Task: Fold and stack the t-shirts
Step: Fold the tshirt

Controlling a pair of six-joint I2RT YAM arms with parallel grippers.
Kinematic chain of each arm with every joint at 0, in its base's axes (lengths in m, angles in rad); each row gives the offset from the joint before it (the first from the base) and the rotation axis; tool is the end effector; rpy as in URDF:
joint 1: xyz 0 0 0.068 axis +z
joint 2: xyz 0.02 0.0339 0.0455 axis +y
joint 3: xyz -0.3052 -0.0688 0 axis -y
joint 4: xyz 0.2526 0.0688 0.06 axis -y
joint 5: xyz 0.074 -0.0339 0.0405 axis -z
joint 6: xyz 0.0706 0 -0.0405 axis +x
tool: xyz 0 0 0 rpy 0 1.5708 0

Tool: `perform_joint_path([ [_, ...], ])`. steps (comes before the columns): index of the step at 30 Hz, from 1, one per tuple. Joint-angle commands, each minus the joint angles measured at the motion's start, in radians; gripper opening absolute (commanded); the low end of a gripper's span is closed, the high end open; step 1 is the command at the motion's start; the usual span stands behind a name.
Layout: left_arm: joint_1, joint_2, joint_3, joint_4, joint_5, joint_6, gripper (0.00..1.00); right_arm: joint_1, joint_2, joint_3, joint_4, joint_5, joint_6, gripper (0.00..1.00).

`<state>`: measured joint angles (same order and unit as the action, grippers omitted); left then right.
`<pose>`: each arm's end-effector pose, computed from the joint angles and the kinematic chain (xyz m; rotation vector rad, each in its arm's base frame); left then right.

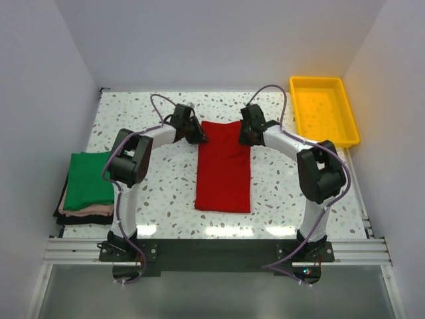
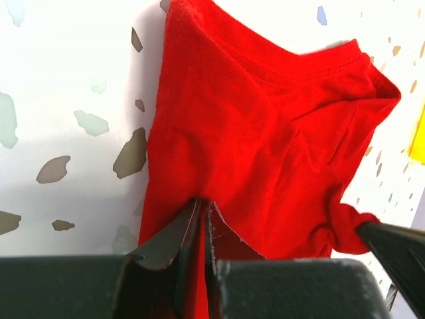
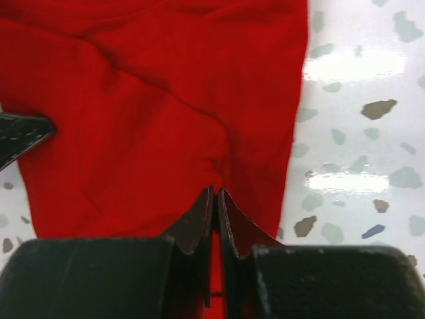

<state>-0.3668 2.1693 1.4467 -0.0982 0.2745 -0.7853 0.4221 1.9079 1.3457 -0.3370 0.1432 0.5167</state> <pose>0.4766 -0.2036 0.1397 -0.3909 2.5028 -0.8353 0.4203 0.1777 0.2050 0.1786 2.4650 0.2320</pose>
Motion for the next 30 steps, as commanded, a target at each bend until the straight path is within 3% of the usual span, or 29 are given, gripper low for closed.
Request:
perform_joint_path([
  [1, 0.005, 0.032, 0.015, -0.029, -0.034, 0.020, 0.12, 0.033, -0.032, 0.053, 0.006, 0.029, 0.025, 0.07],
  [12, 0.005, 0.037, 0.012, -0.021, -0.020, 0.017, 0.12, 0.073, 0.072, 0.087, 0.047, -0.039, 0.069, 0.11],
  [20, 0.005, 0.035, 0.012, -0.020, -0.018, 0.020, 0.12, 0.073, 0.128, 0.049, 0.184, -0.140, 0.117, 0.16],
  [24, 0.005, 0.027, 0.012, -0.017, -0.017, 0.021, 0.13, 0.073, 0.132, 0.035, 0.214, -0.169, 0.134, 0.32],
  [30, 0.005, 0.004, 0.017, -0.009, -0.012, 0.032, 0.16, 0.046, 0.077, 0.046, 0.193, -0.172, 0.126, 0.43],
])
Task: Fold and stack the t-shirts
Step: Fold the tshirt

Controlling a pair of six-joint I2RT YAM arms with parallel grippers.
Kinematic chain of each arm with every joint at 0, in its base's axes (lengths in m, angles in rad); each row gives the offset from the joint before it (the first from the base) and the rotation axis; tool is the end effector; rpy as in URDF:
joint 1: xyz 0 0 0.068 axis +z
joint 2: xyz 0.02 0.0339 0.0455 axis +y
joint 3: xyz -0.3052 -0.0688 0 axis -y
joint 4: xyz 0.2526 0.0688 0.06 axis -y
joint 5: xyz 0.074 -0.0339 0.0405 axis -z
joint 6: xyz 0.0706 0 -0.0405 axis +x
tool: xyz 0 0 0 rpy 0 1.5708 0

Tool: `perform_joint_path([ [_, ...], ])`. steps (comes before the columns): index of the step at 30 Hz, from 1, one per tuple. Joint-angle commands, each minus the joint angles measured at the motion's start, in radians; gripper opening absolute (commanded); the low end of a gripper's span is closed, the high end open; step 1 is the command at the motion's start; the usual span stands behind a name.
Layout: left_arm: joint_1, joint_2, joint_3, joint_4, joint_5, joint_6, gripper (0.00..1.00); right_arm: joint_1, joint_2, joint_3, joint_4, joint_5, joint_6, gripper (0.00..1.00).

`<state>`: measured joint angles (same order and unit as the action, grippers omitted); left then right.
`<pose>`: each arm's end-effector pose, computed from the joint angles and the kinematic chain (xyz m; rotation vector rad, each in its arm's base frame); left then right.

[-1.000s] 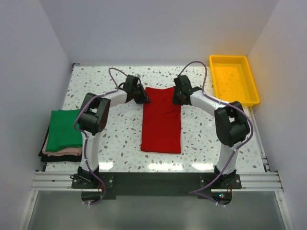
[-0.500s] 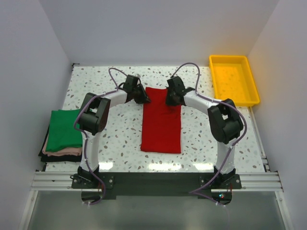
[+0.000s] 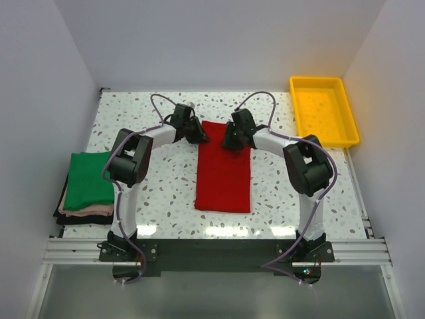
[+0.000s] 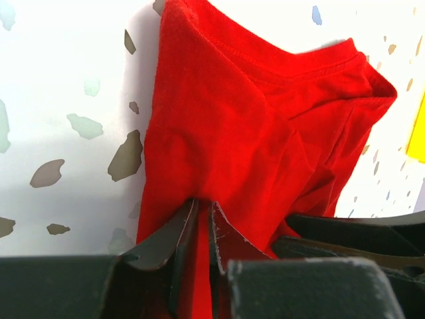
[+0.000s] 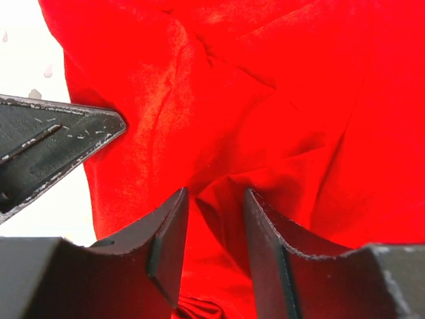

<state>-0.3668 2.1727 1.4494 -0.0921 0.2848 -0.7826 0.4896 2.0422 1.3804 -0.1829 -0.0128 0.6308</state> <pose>0.4774 -0.2047 0.1397 -0.3807 2.5004 -0.8485 0.4327 0.2316 0.1694 0.1692 2.4785 0.5149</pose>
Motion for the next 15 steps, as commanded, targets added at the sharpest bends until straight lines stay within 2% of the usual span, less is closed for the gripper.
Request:
perform_joint_path([
  [1, 0.005, -0.005, 0.016, -0.015, -0.021, 0.032, 0.17, -0.028, -0.082, 0.011, 0.033, -0.025, 0.012, 0.44],
  [8, 0.005, -0.028, 0.029, -0.006, -0.006, 0.042, 0.21, -0.089, -0.180, -0.067, 0.063, -0.099, 0.049, 0.47],
  [11, 0.005, -0.033, 0.035, 0.000, 0.002, 0.043, 0.21, -0.103, -0.186, -0.110, 0.098, -0.169, 0.075, 0.38],
  [12, 0.005, -0.033, 0.039, 0.002, 0.005, 0.043, 0.21, -0.106, -0.175, -0.124, 0.105, -0.186, 0.079, 0.30],
  [14, 0.005, -0.034, 0.048, -0.001, 0.008, 0.045, 0.21, -0.108, -0.151, -0.138, 0.115, -0.219, 0.090, 0.19],
  [15, 0.005, -0.037, 0.052, -0.001, 0.013, 0.045, 0.21, -0.109, -0.143, -0.145, 0.125, -0.228, 0.095, 0.17],
])
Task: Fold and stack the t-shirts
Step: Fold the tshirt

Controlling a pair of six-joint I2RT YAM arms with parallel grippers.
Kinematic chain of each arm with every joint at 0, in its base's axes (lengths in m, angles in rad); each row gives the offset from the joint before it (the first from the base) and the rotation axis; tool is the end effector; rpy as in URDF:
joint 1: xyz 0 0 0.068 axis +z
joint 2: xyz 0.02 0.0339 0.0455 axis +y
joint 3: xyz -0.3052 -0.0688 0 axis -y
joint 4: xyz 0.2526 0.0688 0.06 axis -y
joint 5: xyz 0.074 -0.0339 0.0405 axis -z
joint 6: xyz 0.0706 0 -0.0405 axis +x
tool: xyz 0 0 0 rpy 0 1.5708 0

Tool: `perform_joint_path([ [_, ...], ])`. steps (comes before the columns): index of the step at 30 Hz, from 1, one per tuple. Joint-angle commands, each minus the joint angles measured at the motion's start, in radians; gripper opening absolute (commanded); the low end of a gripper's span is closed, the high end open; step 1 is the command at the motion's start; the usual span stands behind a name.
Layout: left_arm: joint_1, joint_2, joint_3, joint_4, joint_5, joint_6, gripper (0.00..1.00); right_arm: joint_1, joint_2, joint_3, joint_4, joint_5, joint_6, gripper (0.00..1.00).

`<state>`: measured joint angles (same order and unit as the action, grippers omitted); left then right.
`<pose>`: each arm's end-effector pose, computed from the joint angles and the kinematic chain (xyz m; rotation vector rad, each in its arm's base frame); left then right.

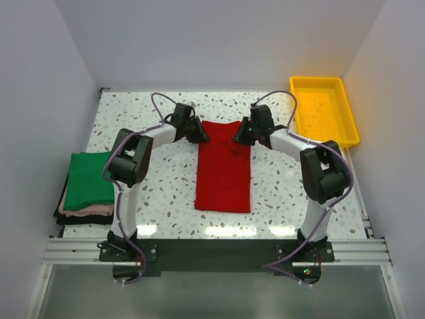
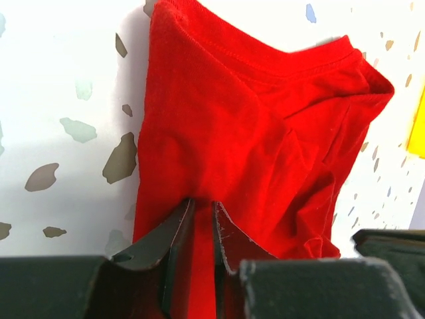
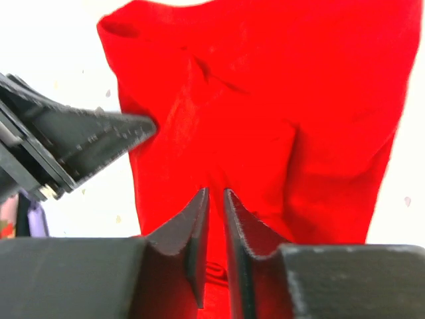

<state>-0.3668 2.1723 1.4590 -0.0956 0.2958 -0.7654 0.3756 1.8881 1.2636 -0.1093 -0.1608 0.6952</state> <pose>0.4787 -0.2059 0.1428 -0.3511 2.4968 -0.8571 0.4256 0.1800 0.2082 0.2975 2.3875 0.7122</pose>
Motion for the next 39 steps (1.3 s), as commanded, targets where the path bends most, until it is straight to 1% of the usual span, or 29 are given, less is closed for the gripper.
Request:
perform_joint_path([
  [1, 0.005, -0.037, 0.044, 0.002, 0.005, 0.028, 0.21, 0.003, 0.019, -0.047, 0.071, -0.104, 0.042, 0.14],
  [5, 0.005, -0.042, 0.047, -0.001, 0.009, 0.032, 0.22, -0.006, 0.068, -0.084, 0.105, -0.140, 0.066, 0.10],
  [11, 0.008, -0.065, 0.060, -0.003, 0.029, 0.035, 0.27, -0.044, 0.115, -0.098, 0.102, -0.146, 0.058, 0.09],
  [16, 0.011, -0.120, 0.057, -0.004, 0.040, 0.035, 0.37, -0.087, 0.184, -0.044, 0.088, -0.203, 0.032, 0.10],
  [20, 0.020, -0.163, 0.052, -0.019, 0.051, 0.023, 0.42, -0.106, 0.256, 0.043, 0.082, -0.221, 0.020, 0.10],
  [23, 0.023, -0.198, 0.040, -0.038, 0.058, 0.015, 0.43, -0.109, 0.296, 0.086, 0.083, -0.235, 0.006, 0.11],
  [26, 0.023, -0.249, -0.014, -0.035, 0.066, 0.005, 0.46, -0.110, 0.333, 0.117, 0.095, -0.273, -0.006, 0.12],
  [27, 0.023, -0.281, -0.063, -0.027, 0.078, -0.006, 0.46, -0.113, 0.348, 0.115, 0.105, -0.296, -0.003, 0.12],
  [31, 0.023, -0.368, -0.207, 0.008, 0.118, -0.023, 0.49, -0.118, 0.341, 0.076, 0.161, -0.329, 0.020, 0.16],
  [33, 0.023, -0.425, -0.297, 0.033, 0.135, -0.034, 0.50, -0.121, 0.324, 0.065, 0.168, -0.333, 0.024, 0.20],
  [35, 0.023, -0.465, -0.356, 0.059, 0.144, -0.037, 0.51, -0.124, 0.277, 0.062, 0.158, -0.319, 0.024, 0.25],
  [36, 0.023, -0.504, -0.411, 0.063, 0.150, -0.038, 0.51, -0.127, 0.257, 0.065, 0.140, -0.316, 0.018, 0.27],
  [38, 0.023, -0.567, -0.478, 0.054, 0.140, -0.037, 0.52, -0.129, 0.185, 0.086, 0.113, -0.293, 0.007, 0.37],
  [39, 0.023, -0.586, -0.495, 0.042, 0.129, -0.029, 0.52, -0.132, 0.157, 0.097, 0.067, -0.283, -0.005, 0.42],
])
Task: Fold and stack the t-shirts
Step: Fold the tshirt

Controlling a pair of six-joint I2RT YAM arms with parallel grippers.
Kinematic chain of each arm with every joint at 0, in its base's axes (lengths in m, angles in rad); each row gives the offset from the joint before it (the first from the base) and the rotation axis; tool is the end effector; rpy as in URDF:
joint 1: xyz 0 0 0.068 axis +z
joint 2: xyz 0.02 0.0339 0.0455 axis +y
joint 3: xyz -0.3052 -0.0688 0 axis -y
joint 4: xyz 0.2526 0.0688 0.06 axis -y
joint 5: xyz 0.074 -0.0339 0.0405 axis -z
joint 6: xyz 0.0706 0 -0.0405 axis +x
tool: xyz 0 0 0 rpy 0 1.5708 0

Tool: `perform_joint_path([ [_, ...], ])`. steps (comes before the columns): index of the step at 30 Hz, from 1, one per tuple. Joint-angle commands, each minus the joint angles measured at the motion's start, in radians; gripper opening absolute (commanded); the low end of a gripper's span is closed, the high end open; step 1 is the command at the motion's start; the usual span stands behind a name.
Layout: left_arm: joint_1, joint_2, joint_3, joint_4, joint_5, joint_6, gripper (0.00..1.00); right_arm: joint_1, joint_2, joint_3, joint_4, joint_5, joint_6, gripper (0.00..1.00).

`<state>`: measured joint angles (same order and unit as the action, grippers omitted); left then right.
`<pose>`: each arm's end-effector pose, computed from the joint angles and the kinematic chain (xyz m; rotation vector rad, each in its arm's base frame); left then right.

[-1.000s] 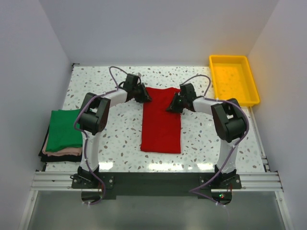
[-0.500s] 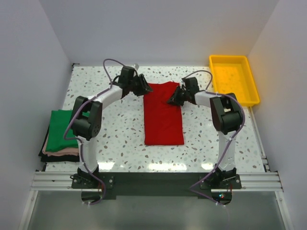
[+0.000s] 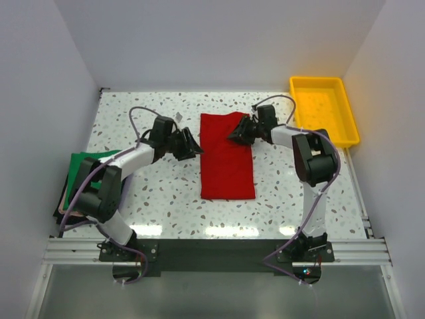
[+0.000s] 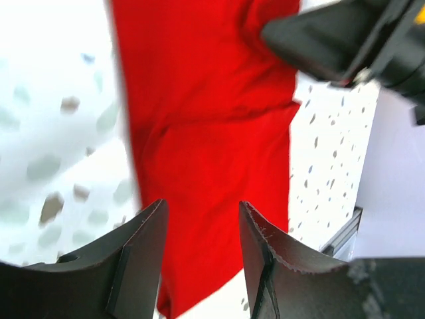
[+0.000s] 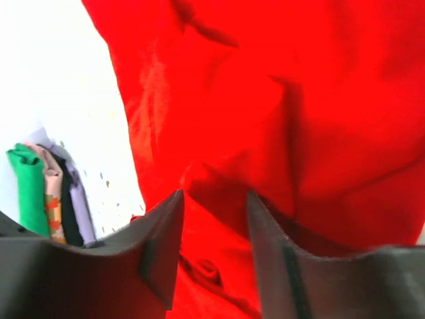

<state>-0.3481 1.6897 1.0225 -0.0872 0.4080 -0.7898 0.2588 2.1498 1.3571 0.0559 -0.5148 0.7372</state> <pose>0.3598 -0.1604 0.2123 -0.3263 2.4647 -1.0086 0.4816 0.1634 0.1401 0.3003 2.4268 1.0756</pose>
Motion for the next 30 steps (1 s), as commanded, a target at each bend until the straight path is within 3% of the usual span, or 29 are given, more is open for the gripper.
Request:
perform_joint_path([
  [1, 0.004, -0.125, -0.077, 0.020, 0.002, -0.002, 0.52, -0.016, -0.149, 0.025, -0.119, 0.091, -0.051, 0.49],
  [4, -0.002, -0.202, -0.166, 0.006, -0.014, -0.009, 0.52, -0.026, -0.214, 0.072, -0.230, 0.131, -0.076, 0.57],
  [9, -0.040, -0.280, -0.242, -0.031, -0.038, 0.017, 0.51, -0.036, -0.379, 0.027, -0.295, 0.182, -0.094, 0.57],
  [12, -0.072, -0.283, -0.246, -0.026, -0.026, 0.018, 0.48, -0.036, -0.445, -0.064, -0.271, 0.174, -0.084, 0.53],
  [16, -0.135, -0.269, -0.236, -0.034, -0.021, 0.020, 0.42, -0.032, -0.519, -0.256, -0.226, 0.127, -0.064, 0.39],
  [21, -0.193, -0.277, -0.268, -0.094, -0.150, 0.026, 0.39, -0.012, -0.685, -0.481, -0.232, 0.154, -0.071, 0.41],
  [25, -0.218, -0.263, -0.303, -0.071, -0.169, 0.031, 0.39, 0.019, -0.821, -0.645, -0.249, 0.156, -0.064, 0.42],
  [30, -0.261, -0.237, -0.331, -0.055, -0.208, 0.035, 0.37, 0.086, -0.881, -0.716, -0.275, 0.177, -0.041, 0.42],
])
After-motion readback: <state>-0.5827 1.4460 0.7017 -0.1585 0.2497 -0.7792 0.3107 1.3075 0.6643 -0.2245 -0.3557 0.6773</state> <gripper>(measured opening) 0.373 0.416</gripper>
